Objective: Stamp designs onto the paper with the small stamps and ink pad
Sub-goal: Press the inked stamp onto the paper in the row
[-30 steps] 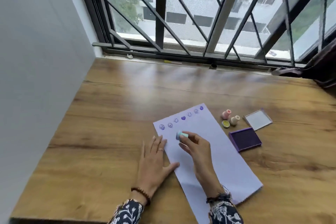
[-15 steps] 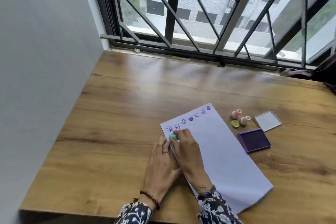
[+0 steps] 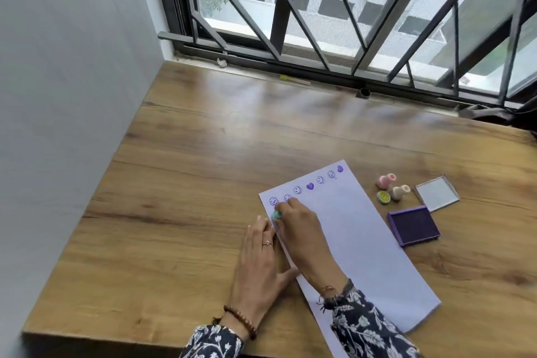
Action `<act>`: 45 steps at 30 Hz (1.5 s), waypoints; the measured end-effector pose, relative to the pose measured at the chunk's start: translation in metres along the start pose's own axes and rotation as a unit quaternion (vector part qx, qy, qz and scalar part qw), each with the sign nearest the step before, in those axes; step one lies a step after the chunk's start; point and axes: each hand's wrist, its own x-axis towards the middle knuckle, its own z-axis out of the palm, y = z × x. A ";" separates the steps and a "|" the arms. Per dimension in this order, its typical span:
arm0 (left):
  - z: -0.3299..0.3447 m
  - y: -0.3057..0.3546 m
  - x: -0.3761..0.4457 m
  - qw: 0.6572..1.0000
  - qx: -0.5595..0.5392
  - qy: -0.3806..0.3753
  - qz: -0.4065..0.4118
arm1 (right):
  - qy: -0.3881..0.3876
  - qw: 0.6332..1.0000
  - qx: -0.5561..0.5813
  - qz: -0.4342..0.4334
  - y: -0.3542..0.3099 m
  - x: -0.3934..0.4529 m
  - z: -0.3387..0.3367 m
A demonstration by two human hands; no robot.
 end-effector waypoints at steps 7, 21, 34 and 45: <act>-0.001 0.000 0.000 0.999 -0.004 0.030 -0.020 | -0.060 0.997 -0.024 -0.030 0.003 0.021 -0.014; 0.000 0.000 0.000 0.999 -0.042 0.026 -0.022 | -0.035 0.996 0.055 -0.062 0.010 0.017 -0.016; -0.002 0.021 0.011 0.995 0.001 0.096 0.034 | 0.084 0.541 0.809 0.215 0.116 -0.026 -0.061; 0.059 0.149 0.136 0.983 -0.054 -0.065 0.165 | 0.199 0.553 0.775 0.229 0.189 -0.051 -0.085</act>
